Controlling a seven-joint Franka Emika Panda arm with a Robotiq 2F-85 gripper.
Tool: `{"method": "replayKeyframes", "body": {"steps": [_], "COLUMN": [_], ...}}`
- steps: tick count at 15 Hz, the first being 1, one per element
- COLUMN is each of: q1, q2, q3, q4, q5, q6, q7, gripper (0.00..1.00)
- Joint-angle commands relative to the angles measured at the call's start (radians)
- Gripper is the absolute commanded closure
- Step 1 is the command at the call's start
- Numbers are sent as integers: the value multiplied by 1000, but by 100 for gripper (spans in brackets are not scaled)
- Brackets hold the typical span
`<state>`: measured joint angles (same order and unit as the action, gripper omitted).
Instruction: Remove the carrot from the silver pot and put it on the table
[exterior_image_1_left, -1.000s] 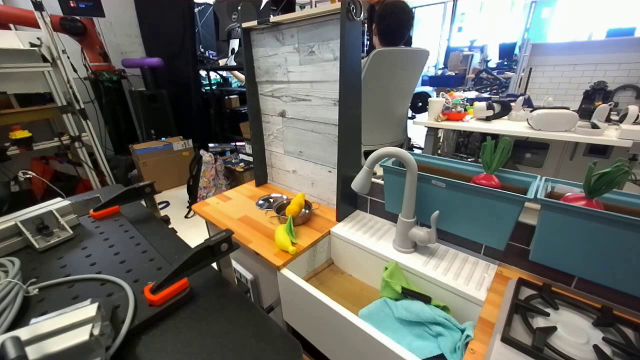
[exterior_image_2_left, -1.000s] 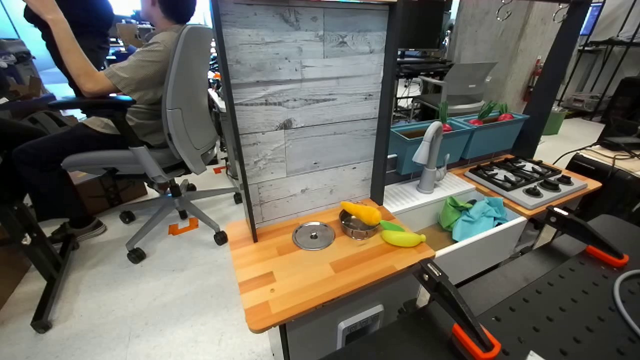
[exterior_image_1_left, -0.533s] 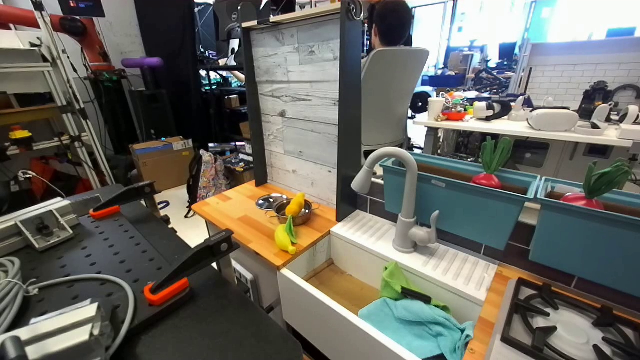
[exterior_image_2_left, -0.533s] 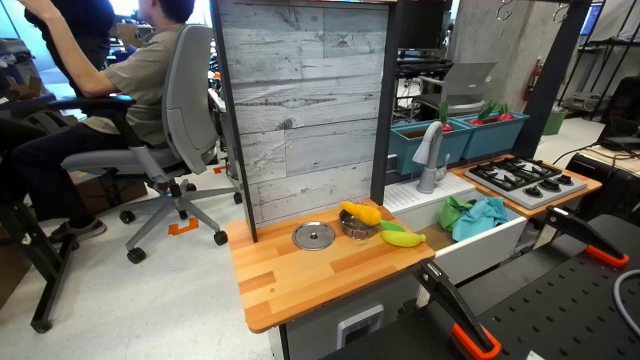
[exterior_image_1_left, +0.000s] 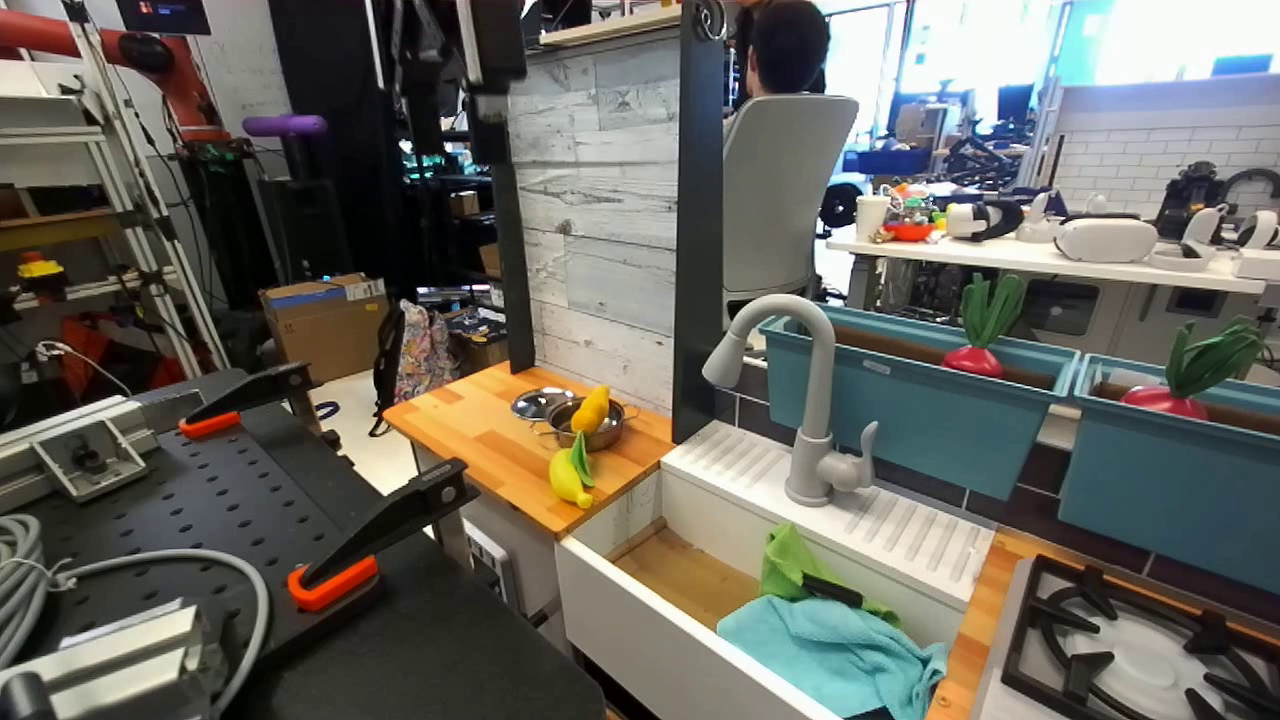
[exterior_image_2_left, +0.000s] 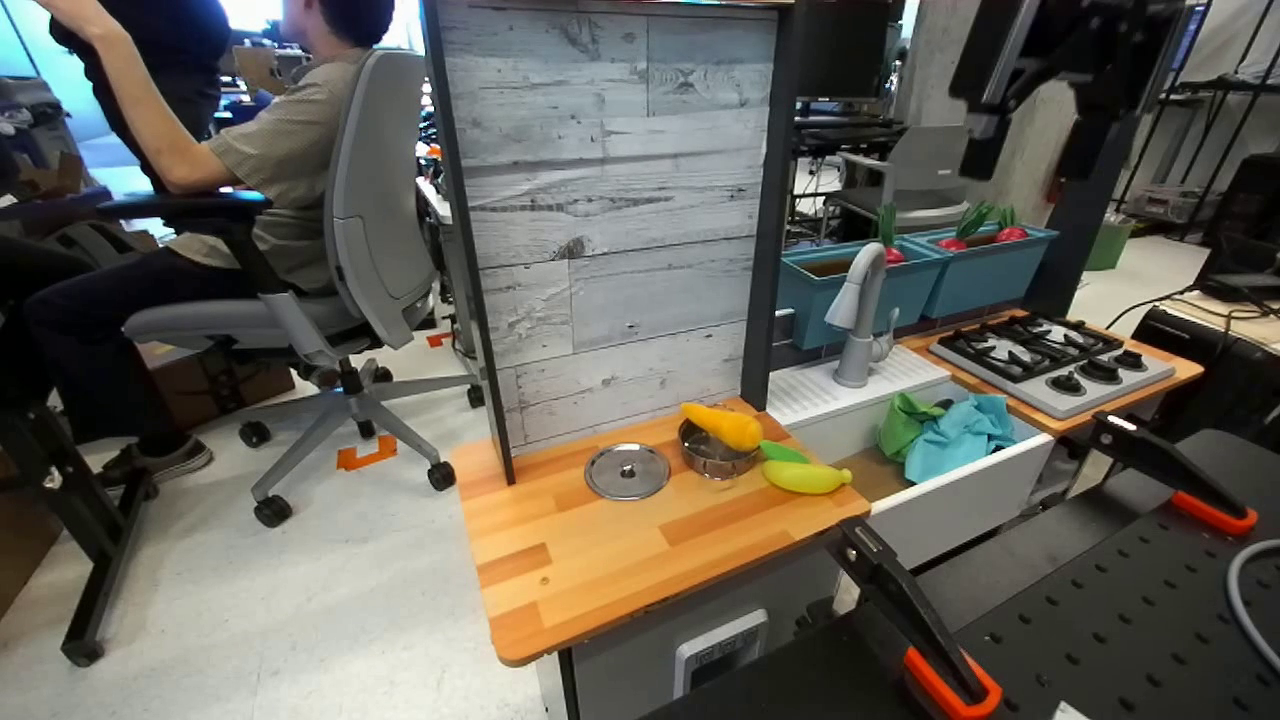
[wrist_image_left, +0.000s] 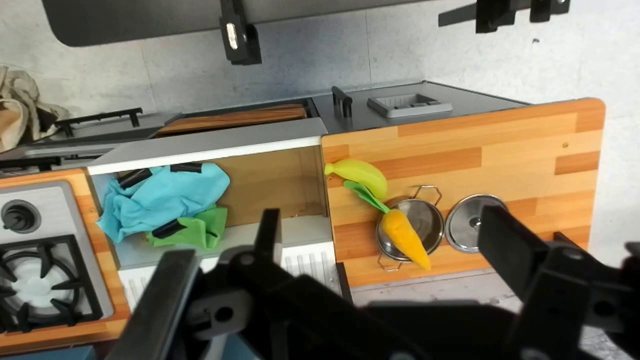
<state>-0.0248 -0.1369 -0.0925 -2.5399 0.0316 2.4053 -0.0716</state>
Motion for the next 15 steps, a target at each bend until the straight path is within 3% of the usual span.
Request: {"method": "replayKeyframes", "body": {"steps": [1,4,8,15], "q1": [23,24,13,33], "q2": [177,299,458,724], "q3": [32,73,125,111], "q4": [47,106,230,470], "q5": [84,151,169,105], "q6": [169,241,246,246], "q7": [-19,-37,-20,71], "gripper": [0,0,0,0]}}
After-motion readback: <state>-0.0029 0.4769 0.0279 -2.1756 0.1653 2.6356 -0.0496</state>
